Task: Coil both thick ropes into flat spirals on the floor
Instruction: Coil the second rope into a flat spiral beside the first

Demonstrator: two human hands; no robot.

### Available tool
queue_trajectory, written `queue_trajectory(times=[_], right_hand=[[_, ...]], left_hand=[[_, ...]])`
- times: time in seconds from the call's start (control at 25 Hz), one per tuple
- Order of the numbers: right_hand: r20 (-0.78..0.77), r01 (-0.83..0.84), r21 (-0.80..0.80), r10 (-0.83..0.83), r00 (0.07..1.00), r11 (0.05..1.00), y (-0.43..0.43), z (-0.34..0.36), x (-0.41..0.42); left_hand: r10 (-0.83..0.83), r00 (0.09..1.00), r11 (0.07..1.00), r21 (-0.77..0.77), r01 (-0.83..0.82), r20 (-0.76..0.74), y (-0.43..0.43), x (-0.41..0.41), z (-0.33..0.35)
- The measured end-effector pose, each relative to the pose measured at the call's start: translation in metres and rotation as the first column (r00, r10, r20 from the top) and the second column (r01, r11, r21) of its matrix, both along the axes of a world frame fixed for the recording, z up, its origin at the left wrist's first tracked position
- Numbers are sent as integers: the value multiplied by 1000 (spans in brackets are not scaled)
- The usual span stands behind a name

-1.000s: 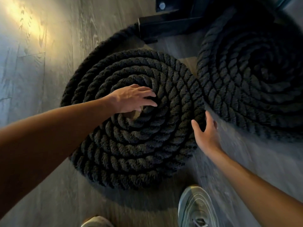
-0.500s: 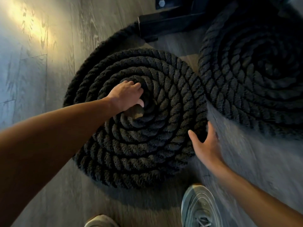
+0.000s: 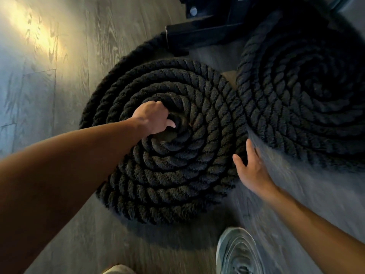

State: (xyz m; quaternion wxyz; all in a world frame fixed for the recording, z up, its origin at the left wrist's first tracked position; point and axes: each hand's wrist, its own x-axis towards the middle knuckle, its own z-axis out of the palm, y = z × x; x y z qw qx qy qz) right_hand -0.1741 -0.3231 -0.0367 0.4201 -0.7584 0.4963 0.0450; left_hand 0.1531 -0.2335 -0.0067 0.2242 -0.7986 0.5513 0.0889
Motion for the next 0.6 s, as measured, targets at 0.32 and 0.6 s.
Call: queue_trajectory(times=[0.32,0.6], right_hand=[[-78,-59,-170,47,996,984,-19,15,15],[-299,-395,-327,302,905,859,12,5,42]], left_hand=[[179,879,819,-427,-382,-443,87,-60,-34],[151,939,859,-429,-279,-309,129,-108,-44]])
